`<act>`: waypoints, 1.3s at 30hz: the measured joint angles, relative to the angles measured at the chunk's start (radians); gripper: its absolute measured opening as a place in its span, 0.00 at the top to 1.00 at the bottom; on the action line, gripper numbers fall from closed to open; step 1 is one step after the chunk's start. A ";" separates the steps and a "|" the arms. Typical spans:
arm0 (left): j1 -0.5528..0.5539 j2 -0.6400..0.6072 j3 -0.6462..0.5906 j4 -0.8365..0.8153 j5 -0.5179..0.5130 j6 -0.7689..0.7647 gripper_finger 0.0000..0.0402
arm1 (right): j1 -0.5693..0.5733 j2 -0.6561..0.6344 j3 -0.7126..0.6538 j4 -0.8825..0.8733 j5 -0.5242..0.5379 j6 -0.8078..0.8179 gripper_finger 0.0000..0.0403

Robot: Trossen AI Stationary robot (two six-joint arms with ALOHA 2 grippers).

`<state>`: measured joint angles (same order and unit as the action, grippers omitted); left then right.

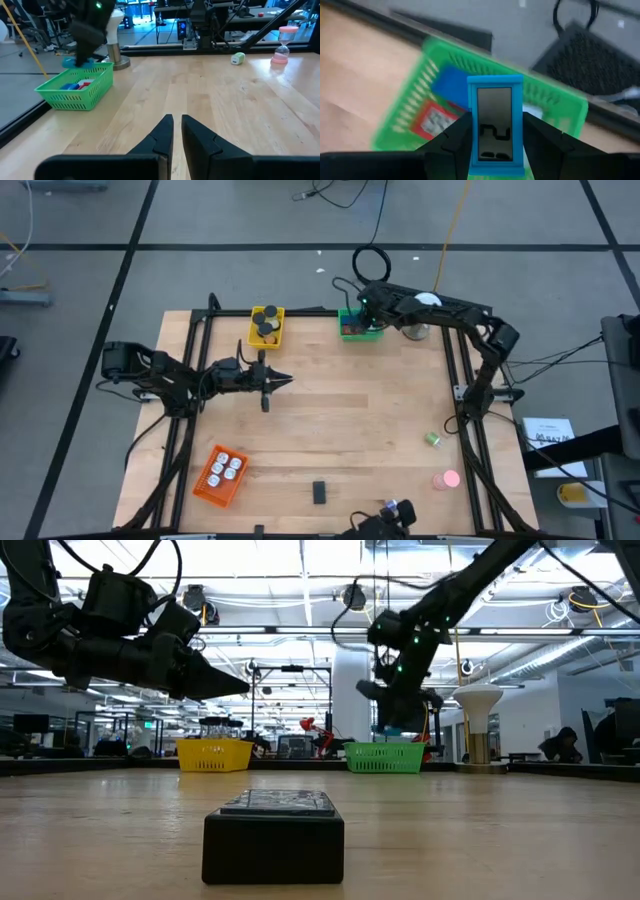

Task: Pick & Place Office items
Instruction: Put the light blue digital clock into the green bin

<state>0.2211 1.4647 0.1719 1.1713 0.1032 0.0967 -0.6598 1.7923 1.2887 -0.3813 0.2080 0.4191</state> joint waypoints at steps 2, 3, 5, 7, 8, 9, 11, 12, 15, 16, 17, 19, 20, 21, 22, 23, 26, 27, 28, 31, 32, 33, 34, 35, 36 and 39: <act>0.000 0.000 0.000 0.000 0.000 0.002 0.90 | -0.002 0.026 -0.002 0.019 0.000 0.009 0.65; 0.000 0.000 0.000 0.000 0.000 0.002 0.90 | -0.002 0.035 -0.001 0.026 0.003 0.013 0.65; 0.000 0.000 0.000 0.000 0.000 0.000 0.90 | -0.002 0.042 -0.001 0.009 0.024 0.015 0.65; 0.000 0.000 0.000 0.000 0.000 0.002 0.90 | -0.002 0.043 -0.001 0.011 0.028 0.026 0.64; 0.000 0.000 0.000 0.000 0.000 0.002 0.90 | -0.002 0.042 -0.001 0.010 0.029 0.030 0.64; 0.000 0.000 0.000 0.000 0.000 0.001 0.90 | -0.002 0.042 -0.001 0.006 0.030 0.033 0.64; 0.000 0.000 0.000 0.000 0.000 0.000 0.90 | -0.002 0.043 -0.001 0.006 0.040 0.041 0.64; 0.000 0.000 0.000 0.000 0.000 0.002 0.90 | -0.002 0.043 -0.001 0.004 0.054 0.047 0.64; 0.000 0.000 0.000 0.000 0.000 0.001 0.90 | -0.001 0.043 -0.003 0.003 0.069 0.084 0.64; 0.000 0.000 0.000 0.000 0.000 0.000 0.90 | 0.000 0.043 -0.009 0.009 0.072 0.094 0.64; 0.000 0.000 0.000 0.000 0.000 0.000 0.90 | 0.000 0.043 -0.014 0.009 0.075 0.107 0.64; 0.000 0.000 0.000 0.000 0.000 0.002 0.90 | 0.000 0.043 -0.023 0.009 0.078 0.131 0.63; 0.000 0.000 0.000 0.000 0.000 0.001 0.90 | 0.000 0.043 -0.027 0.006 0.079 0.142 0.63; 0.000 0.000 0.000 0.000 0.000 0.000 0.90 | 0.000 0.043 -0.029 0.005 0.079 0.149 0.63; 0.000 0.000 0.000 0.000 0.000 0.001 0.90 | 0.000 0.043 -0.031 0.005 0.079 0.155 0.63; 0.000 0.000 0.000 0.000 0.000 0.002 0.90 | 0.000 0.043 -0.035 0.007 0.079 0.161 0.63; 0.000 0.000 0.000 0.000 0.000 0.001 0.90 | 0.000 0.043 -0.041 0.010 0.079 0.163 0.63; 0.000 0.000 0.000 0.000 0.000 0.000 0.90 | 0.000 0.043 -0.041 0.011 0.079 0.163 0.63; 0.000 0.000 0.000 0.000 0.000 0.001 0.90 | 0.000 0.043 -0.041 0.013 0.079 0.164 0.63; 0.000 0.000 0.000 0.000 0.000 0.002 0.90 | 0.000 0.043 -0.041 0.019 0.079 0.164 0.63; 0.000 0.000 0.000 0.000 0.000 0.000 0.90 | 0.000 0.043 -0.041 0.019 0.079 0.164 0.63; 0.000 0.000 0.000 0.000 0.000 0.000 0.90 | 0.000 0.043 -0.041 0.019 0.079 0.163 0.63; 0.000 0.000 0.000 0.000 0.000 0.001 0.90 | 0.000 0.043 -0.041 0.018 0.079 0.163 0.63; 0.000 0.000 0.000 0.000 0.000 0.002 0.90 | 0.000 0.043 -0.042 0.018 0.079 0.162 0.62; 0.000 0.000 0.000 0.000 0.000 0.002 0.90 | 0.000 0.043 -0.042 0.018 0.079 0.162 0.62; 0.000 0.000 0.000 0.000 0.000 0.000 0.90 | 0.000 0.043 -0.042 0.018 0.079 0.162 0.58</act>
<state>0.2211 1.4647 0.1719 1.1717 0.1032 0.0968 -0.6598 1.8351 1.2472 -0.3630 0.2872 0.5807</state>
